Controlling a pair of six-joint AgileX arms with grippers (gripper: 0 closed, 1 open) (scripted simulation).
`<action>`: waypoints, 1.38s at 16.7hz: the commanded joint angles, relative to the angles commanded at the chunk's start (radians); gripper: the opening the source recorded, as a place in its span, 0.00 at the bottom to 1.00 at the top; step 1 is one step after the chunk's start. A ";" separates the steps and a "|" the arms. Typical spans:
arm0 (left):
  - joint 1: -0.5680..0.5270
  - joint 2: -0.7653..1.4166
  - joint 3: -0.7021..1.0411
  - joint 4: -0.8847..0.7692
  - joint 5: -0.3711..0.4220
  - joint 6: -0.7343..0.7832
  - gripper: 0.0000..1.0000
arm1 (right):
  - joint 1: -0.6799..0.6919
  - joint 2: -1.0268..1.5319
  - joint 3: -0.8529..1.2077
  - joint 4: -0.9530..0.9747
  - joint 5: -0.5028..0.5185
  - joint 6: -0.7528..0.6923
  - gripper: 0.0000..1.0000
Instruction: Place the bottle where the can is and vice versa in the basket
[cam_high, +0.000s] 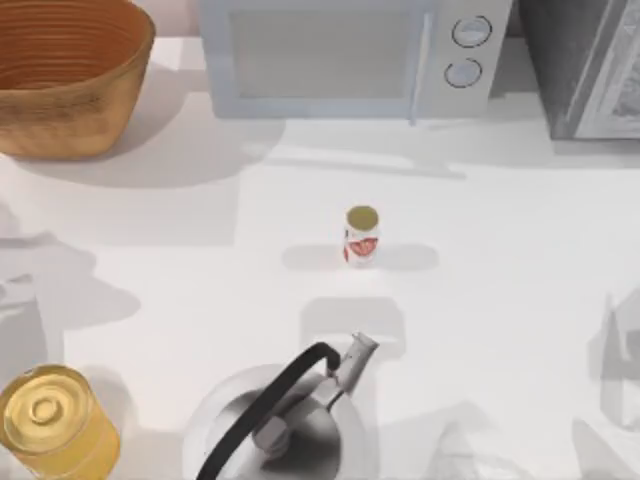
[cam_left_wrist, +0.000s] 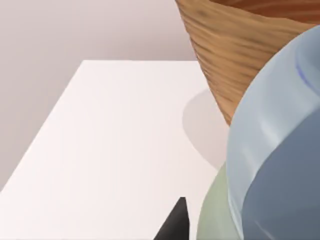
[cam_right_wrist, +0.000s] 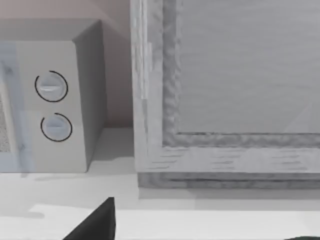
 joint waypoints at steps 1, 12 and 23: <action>0.005 -0.022 0.074 -0.088 -0.024 -0.003 0.00 | 0.000 0.000 0.000 0.000 0.000 0.000 1.00; -0.274 -0.108 0.834 -0.978 -0.163 -0.071 0.00 | 0.000 0.000 0.000 0.000 0.000 0.000 1.00; -0.309 -0.038 0.909 -0.990 -0.171 -0.080 0.00 | 0.000 0.000 0.000 0.000 0.000 0.000 1.00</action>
